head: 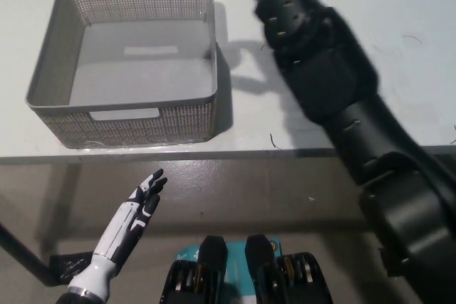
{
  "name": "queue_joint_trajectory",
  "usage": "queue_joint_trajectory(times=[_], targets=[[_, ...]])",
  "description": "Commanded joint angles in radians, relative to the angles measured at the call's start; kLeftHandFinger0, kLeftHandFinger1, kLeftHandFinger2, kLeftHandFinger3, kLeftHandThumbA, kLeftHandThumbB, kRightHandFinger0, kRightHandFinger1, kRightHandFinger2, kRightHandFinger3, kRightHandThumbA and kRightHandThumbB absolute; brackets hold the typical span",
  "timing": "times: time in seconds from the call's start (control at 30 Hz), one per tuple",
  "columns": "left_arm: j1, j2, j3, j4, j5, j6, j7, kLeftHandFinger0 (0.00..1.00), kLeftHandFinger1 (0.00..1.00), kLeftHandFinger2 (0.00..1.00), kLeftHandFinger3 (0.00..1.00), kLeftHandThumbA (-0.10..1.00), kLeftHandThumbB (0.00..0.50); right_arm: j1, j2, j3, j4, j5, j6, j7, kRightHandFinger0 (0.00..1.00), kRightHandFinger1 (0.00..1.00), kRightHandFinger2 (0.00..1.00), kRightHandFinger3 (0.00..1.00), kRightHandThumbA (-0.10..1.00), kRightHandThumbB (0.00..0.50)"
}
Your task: Use the right hand to pick up a tennis ball and put it into a container on the left side
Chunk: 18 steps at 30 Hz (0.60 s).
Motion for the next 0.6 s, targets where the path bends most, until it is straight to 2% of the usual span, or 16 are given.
queue_joint_trajectory(times=[0.0,0.1,0.13,0.17,0.23,0.27,0.3,0.33,0.4,0.47,0.57], targets=[[-0.013,0.018,0.000,-0.022,0.010,-0.022,-0.013,1.00,1.00,1.00,1.00,1.00,0.205,-0.109,0.056,0.022,0.066,-0.001,-0.028,-0.007,0.03,0.44,0.75,0.70,0.51,0.000],[-0.015,0.017,0.001,-0.025,0.007,-0.019,-0.016,1.00,1.00,1.00,1.00,1.00,0.202,-0.132,0.090,0.049,0.166,-0.017,-0.062,-0.031,0.04,0.42,0.72,0.55,0.53,0.000],[-0.015,0.021,0.001,-0.028,0.000,-0.016,-0.023,1.00,1.00,1.00,1.00,1.00,0.201,-0.140,0.106,0.059,0.212,-0.022,-0.076,-0.043,0.02,0.40,0.71,0.52,0.50,0.000],[-0.014,0.022,0.002,-0.030,-0.003,-0.014,-0.025,1.00,1.00,1.00,1.00,1.00,0.199,-0.144,0.113,0.064,0.233,-0.025,-0.078,-0.049,0.01,0.40,0.72,0.55,0.49,0.000],[-0.014,0.025,0.001,-0.032,-0.001,-0.021,-0.027,1.00,1.00,1.00,1.00,1.00,0.186,-0.150,0.128,0.078,0.299,-0.032,-0.100,-0.059,0.02,0.44,0.77,0.68,0.49,0.000],[-0.017,0.026,0.001,-0.034,-0.001,-0.021,-0.028,1.00,1.00,1.00,1.00,1.00,0.180,-0.151,0.133,0.084,0.333,-0.032,-0.107,-0.058,0.05,0.48,0.81,0.78,0.50,0.000],[-0.018,0.026,0.001,-0.034,-0.001,-0.021,-0.028,1.00,1.00,1.00,1.00,1.00,0.180,-0.153,0.134,0.085,0.342,-0.031,-0.111,-0.059,0.05,0.49,0.82,0.79,0.50,0.000],[-0.018,0.027,0.001,-0.038,-0.002,-0.017,-0.029,1.00,1.00,1.00,1.00,1.00,0.178,-0.159,0.140,0.093,0.371,-0.035,-0.100,-0.060,0.08,0.53,0.86,0.85,0.52,0.000],[-0.019,0.026,0.002,-0.043,-0.007,-0.006,-0.032,1.00,1.00,1.00,1.00,1.00,0.185,-0.159,0.150,0.094,0.418,-0.027,-0.115,-0.066,0.08,0.52,0.86,0.84,0.51,0.000],[-0.022,0.027,-0.001,-0.039,0.000,-0.011,-0.029,1.00,1.00,1.00,1.00,1.00,0.201,-0.152,0.158,0.100,0.454,-0.028,-0.124,-0.076,0.06,0.47,0.79,0.80,0.48,0.000],[-0.028,0.027,-0.004,-0.038,0.007,-0.007,-0.029,1.00,1.00,1.00,1.00,1.00,0.199,-0.138,0.160,0.116,0.487,-0.035,-0.144,-0.096,0.00,0.31,0.62,0.74,0.46,0.000]])
